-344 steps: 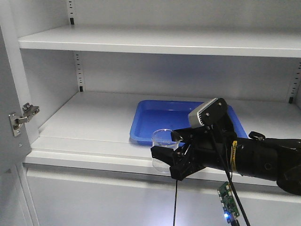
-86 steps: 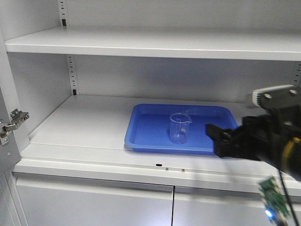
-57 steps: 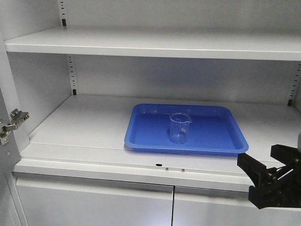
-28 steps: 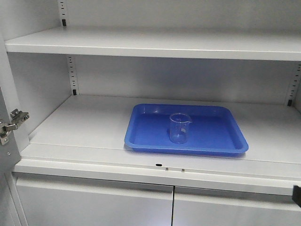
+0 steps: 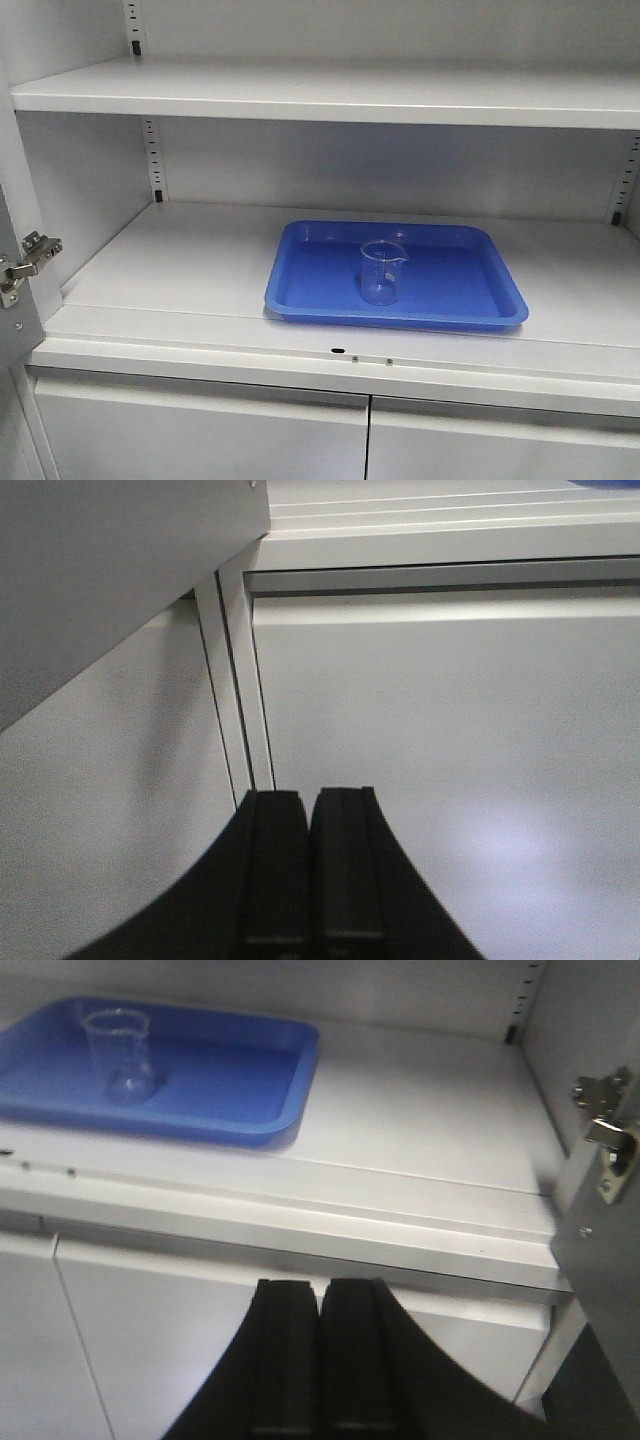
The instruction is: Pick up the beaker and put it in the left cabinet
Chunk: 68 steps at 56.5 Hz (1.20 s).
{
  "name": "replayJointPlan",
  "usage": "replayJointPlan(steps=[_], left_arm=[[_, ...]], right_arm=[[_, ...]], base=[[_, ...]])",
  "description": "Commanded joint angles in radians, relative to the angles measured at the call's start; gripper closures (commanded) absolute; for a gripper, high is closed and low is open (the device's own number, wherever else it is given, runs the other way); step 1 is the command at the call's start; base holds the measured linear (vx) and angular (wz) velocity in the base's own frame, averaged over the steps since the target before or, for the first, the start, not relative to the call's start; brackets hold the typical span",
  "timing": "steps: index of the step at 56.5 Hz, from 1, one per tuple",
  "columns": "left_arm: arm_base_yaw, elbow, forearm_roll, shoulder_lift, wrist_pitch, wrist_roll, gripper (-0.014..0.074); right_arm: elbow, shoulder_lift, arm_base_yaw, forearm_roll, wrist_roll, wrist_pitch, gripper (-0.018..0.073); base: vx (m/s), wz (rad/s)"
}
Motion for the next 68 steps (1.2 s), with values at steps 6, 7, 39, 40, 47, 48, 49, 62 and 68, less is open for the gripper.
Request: replayJointPlan(steps=[6, 7, 39, 40, 47, 48, 49, 62, 68], left_arm=[[-0.007, -0.009, -0.002, -0.018, -0.083, -0.003, 0.0593], [-0.007, -0.009, -0.002, -0.018, -0.083, -0.003, 0.0593], [-0.007, -0.009, -0.002, -0.019, -0.083, -0.003, 0.0593], [-0.007, -0.009, -0.002, -0.019, -0.083, -0.003, 0.0593], [-0.007, -0.009, -0.002, -0.019, -0.083, -0.003, 0.0593], [-0.007, -0.009, -0.002, -0.019, -0.083, -0.003, 0.0593], [-0.007, -0.009, -0.002, -0.019, -0.083, -0.003, 0.0593], [-0.007, -0.009, -0.002, -0.019, -0.083, -0.003, 0.0593], [-0.007, -0.009, -0.002, -0.019, -0.083, -0.003, 0.0593]], right_arm=[[0.157, -0.170, -0.127, 0.064, -0.014, -0.240, 0.0564], [0.173, -0.183, -0.127, 0.067, -0.014, -0.251, 0.0564], [0.653, -0.472, -0.126, 0.073, -0.016, -0.426, 0.0563], [0.653, -0.472, -0.126, 0.073, -0.016, -0.434, 0.0563], [0.652, -0.472, -0.126, 0.073, -0.015, -0.436, 0.0563], [0.652, -0.472, -0.126, 0.073, -0.015, -0.436, 0.0563], [0.652, -0.472, -0.126, 0.073, -0.015, -0.436, 0.0563], [0.652, -0.472, -0.126, 0.073, -0.015, -0.436, 0.0563], [0.652, -0.472, -0.126, 0.073, -0.015, -0.436, 0.0563]], base=[[0.00, 0.00], [0.00, 0.00], [0.00, 0.00], [0.00, 0.00], [0.00, 0.00], [0.00, 0.00], [0.00, 0.00], [0.00, 0.00], [0.00, 0.00]])
